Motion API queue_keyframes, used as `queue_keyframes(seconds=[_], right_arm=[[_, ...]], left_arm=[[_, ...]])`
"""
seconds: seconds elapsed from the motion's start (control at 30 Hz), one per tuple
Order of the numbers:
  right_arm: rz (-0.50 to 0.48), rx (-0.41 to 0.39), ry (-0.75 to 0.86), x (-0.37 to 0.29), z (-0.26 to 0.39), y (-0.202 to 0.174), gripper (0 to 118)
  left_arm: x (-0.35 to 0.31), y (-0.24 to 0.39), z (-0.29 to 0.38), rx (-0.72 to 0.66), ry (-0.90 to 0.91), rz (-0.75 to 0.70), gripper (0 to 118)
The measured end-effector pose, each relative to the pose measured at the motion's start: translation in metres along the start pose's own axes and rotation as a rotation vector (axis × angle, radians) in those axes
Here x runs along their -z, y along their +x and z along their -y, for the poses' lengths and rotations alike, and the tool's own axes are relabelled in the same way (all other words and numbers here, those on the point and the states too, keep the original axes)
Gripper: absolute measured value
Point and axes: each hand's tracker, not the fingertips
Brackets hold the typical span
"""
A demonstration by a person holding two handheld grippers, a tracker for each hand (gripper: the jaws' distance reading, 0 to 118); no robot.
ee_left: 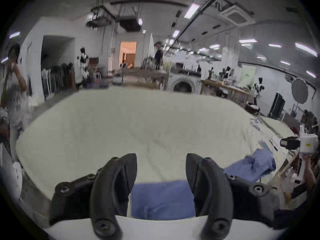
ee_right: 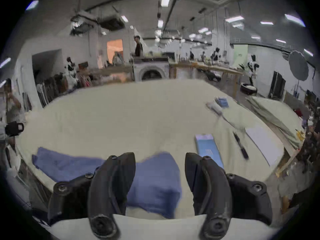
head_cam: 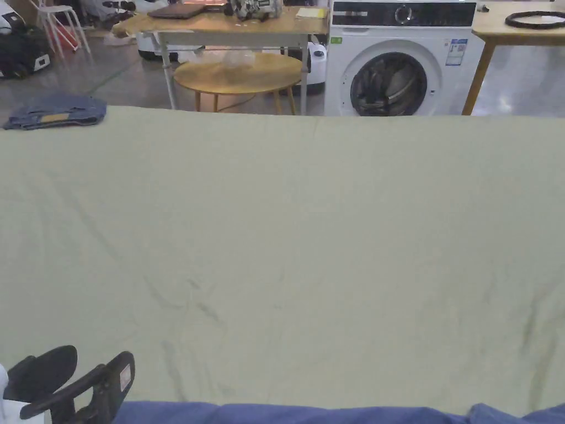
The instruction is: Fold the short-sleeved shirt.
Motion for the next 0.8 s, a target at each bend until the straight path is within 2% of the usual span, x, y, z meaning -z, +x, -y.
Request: queue_keyframes(seconds=[0.03, 0.07, 0.1, 0.13, 0.17, 0.2, 0.33, 0.4, 0.47, 0.53, 0.57, 0.6, 0.67, 0.7, 0.8], right_arm=[[-0.033, 0.004, 0.027, 0.003, -0.008, -0.008, 59], [-0.056, 0.012, 0.046, 0.006, -0.013, -0.015, 50], [-0.098, 0.021, 0.062, 0.011, -0.019, -0.022, 36], [-0.133, 0.024, 0.080, 0.015, -0.020, -0.027, 19], [-0.152, 0.021, 0.089, 0.020, -0.022, -0.034, 4], [-0.157, 0.007, 0.090, 0.027, -0.023, -0.041, 0], [-0.182, -0.046, 0.085, 0.044, -0.024, -0.067, 0], [-0.193, -0.047, 0.078, 0.045, -0.023, -0.079, 0], [-0.192, -0.055, 0.073, 0.048, -0.022, -0.082, 0], [-0.203, -0.050, 0.065, 0.048, -0.021, -0.082, 0], [-0.209, -0.049, 0.065, 0.046, -0.019, -0.080, 0], [-0.218, -0.049, 0.062, 0.045, -0.016, -0.077, 0], [-0.220, -0.058, 0.044, 0.042, -0.011, -0.075, 0], [-0.222, -0.068, 0.017, 0.042, -0.007, -0.072, 0], [-0.180, -0.076, -0.034, 0.045, 0.001, -0.069, 0]], left_arm=[[-0.003, 0.007, -0.007, 0.022, 0.038, 0.009, 58], [-0.005, 0.011, -0.012, 0.033, 0.064, 0.031, 56], [-0.005, 0.016, -0.017, 0.039, 0.089, 0.060, 49], [-0.004, 0.020, -0.020, 0.032, 0.100, 0.080, 35], [-0.003, 0.024, -0.023, 0.023, 0.107, 0.091, 9], [0.000, 0.026, -0.025, 0.017, 0.107, 0.106, 0], [0.004, 0.027, -0.030, -0.001, 0.122, 0.127, 0], [0.000, 0.019, -0.030, -0.066, 0.130, 0.163, 0], [0.002, 0.002, -0.031, -0.144, 0.115, 0.131, 0], [0.007, -0.025, -0.025, -0.252, 0.016, 0.101, 0], [0.011, -0.040, -0.020, -0.308, -0.037, 0.098, 6], [0.013, -0.057, -0.008, -0.376, -0.100, 0.106, 28], [0.012, -0.083, 0.019, -0.502, -0.134, 0.139, 87], [0.014, -0.094, 0.033, -0.566, -0.164, 0.126, 92], [0.019, -0.124, 0.077, -0.685, -0.215, 0.135, 92]])
